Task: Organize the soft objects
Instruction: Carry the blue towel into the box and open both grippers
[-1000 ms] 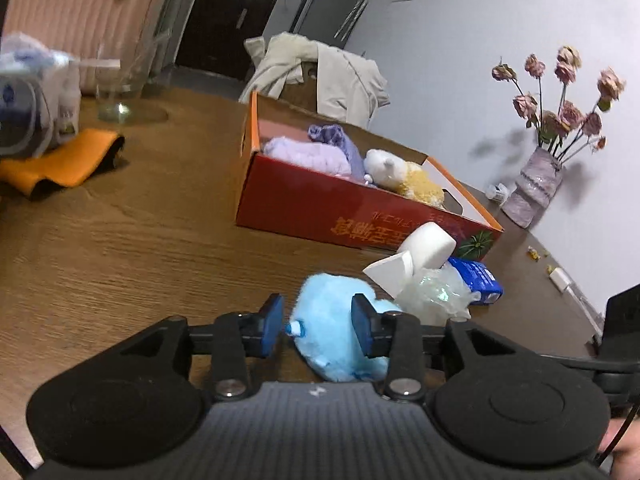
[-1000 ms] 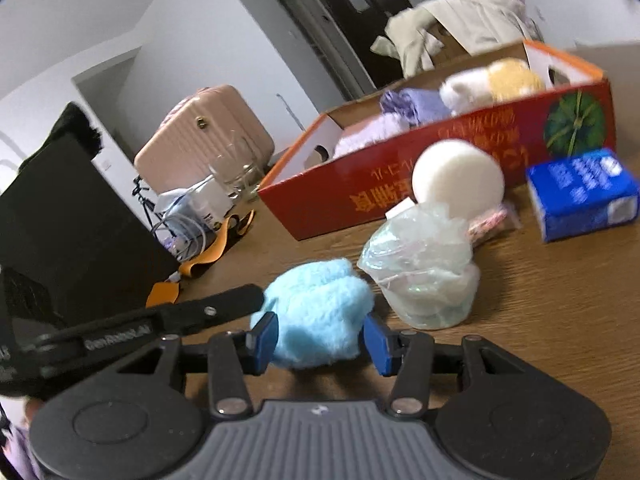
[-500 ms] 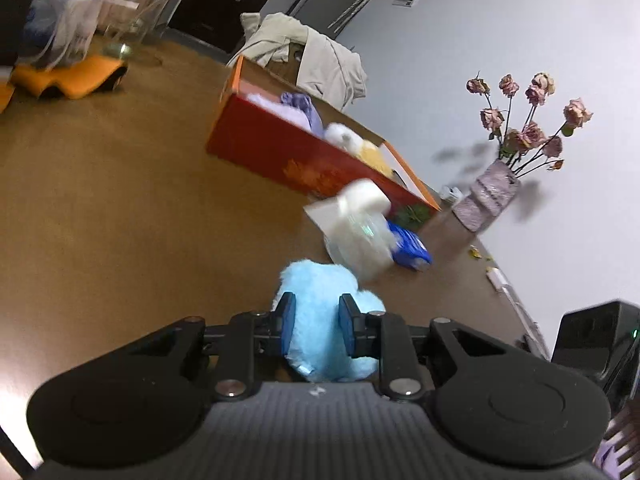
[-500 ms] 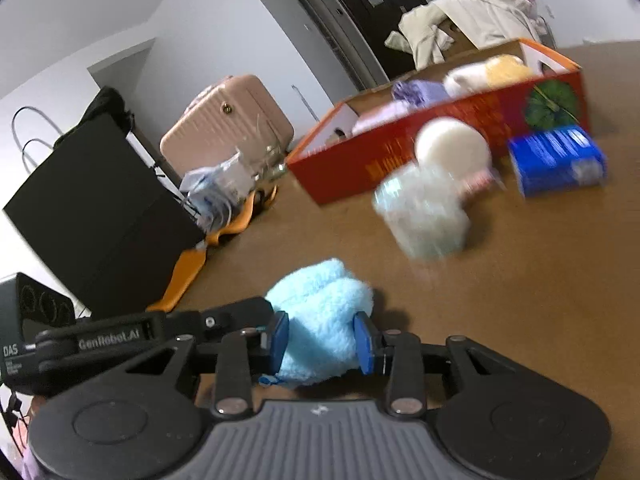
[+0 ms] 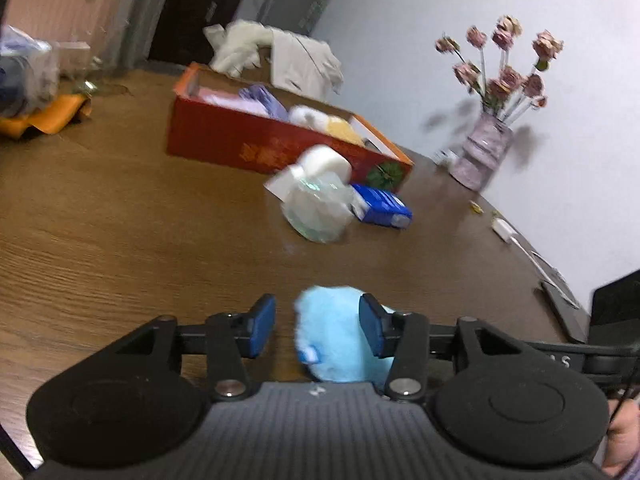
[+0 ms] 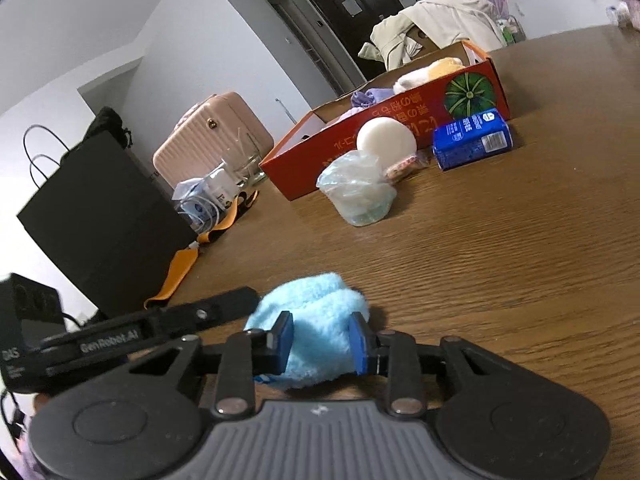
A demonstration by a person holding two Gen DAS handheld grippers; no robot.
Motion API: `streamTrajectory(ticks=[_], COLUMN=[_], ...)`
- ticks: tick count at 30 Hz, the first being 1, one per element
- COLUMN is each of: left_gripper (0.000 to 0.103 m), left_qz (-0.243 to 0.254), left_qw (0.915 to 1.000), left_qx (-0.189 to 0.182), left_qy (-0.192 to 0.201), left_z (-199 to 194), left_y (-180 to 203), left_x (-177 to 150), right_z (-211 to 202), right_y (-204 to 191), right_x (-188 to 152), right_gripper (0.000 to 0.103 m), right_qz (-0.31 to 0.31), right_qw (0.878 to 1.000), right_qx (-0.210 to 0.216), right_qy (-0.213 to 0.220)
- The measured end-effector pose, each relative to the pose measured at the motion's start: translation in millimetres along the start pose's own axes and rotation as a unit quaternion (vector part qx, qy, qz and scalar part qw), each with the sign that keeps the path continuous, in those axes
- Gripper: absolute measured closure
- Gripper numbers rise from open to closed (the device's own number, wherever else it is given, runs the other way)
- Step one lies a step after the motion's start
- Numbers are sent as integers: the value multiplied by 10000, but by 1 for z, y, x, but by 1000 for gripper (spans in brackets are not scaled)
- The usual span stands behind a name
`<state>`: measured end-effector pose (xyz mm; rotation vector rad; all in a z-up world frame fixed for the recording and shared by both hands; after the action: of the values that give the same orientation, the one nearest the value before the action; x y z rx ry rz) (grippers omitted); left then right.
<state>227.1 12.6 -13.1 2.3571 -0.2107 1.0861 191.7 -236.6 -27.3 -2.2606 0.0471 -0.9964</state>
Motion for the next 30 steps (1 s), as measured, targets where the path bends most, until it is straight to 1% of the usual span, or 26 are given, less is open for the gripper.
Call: streamTrajectory(ticks=[1, 2, 3, 5, 7, 9, 11, 13, 15, 17, 19, 21, 22, 24, 26, 27, 28, 30], left_gripper=[59, 66, 66, 68, 69, 69, 69, 69, 69, 69, 69, 69, 69, 69, 70, 70, 69, 68], left_qz=[-65, -139, -248, -386, -438, -323, -305, -312, -356, -436, -545, -664, -628, -551, -298, -214, -156, -170], left_qw=[9999, 9994, 9992, 9987, 9986, 9982, 9962, 9951, 9953, 9966, 9975, 9976, 9980, 9979, 9970, 9966, 9972, 9979], left_qx=[-98, -203, -193, -189, -279, -458, -660, -770, -767, -621, -438, -191, -57, 248, 590, 664, 609, 549], left_qy=[-110, -227, -253, -255, -109, 221, 474, 533, 463, 332, 136, -3, -58, -225, -410, -428, -401, -301], left_z=[4, 8, 10, 12, 8, 3, 8, 27, 57, 91, 128, 157, 167, 186, 202, 204, 204, 194], left_y=[0, -1, -2, -1, 4, 13, 18, 18, 15, 8, 0, -11, -18, -28, -33, -35, -39, -44], left_x=[-1, -2, -2, 2, 13, 36, 70, 110, 147, 178, 203, 218, 221, 222, 219, 217, 215, 215], right_z=[2, 3, 5, 7, 2, -8, -14, -9, 8, 34, 65, 99, 116, 147, 174, 184, 193, 202], right_y=[2, 4, 7, 10, 9, 1, -7, -8, -3, 7, 19, 32, 39, 52, 59, 59, 59, 59], right_x=[0, 1, 1, 4, 13, 34, 67, 105, 149, 187, 217, 239, 247, 256, 254, 251, 248, 241], right_gripper=[73, 73, 71, 71, 71, 71, 71, 71, 71, 71, 71, 71, 71, 71, 73, 73, 73, 73], right_qz=[50, 104, 160, 271, 354, 165, -157, -379, -538, -594, -589, -515, -460, -366, -393, -459, -547, -567], right_qw=[10000, 9999, 9997, 9994, 9990, 9986, 9969, 9950, 9944, 9952, 9968, 9981, 9986, 9988, 9971, 9959, 9943, 9935], right_qx=[51, 107, 160, 209, 266, 351, 387, 365, 247, 117, -74, -187, -231, -296, -488, -602, -693, -650], right_qy=[-12, -28, -42, -40, 70, 362, 670, 844, 880, 764, 539, 291, 131, -142, -421, -505, -597, -748])
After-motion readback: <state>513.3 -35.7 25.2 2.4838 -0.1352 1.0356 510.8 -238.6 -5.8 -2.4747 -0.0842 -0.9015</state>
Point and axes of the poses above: each gripper's, at about its wrist camera, not at the fingertips, and z roughly the way its jaws point, y to its right, x to its top, the point moved 1 cm from there along z, roughly the way its jaws point
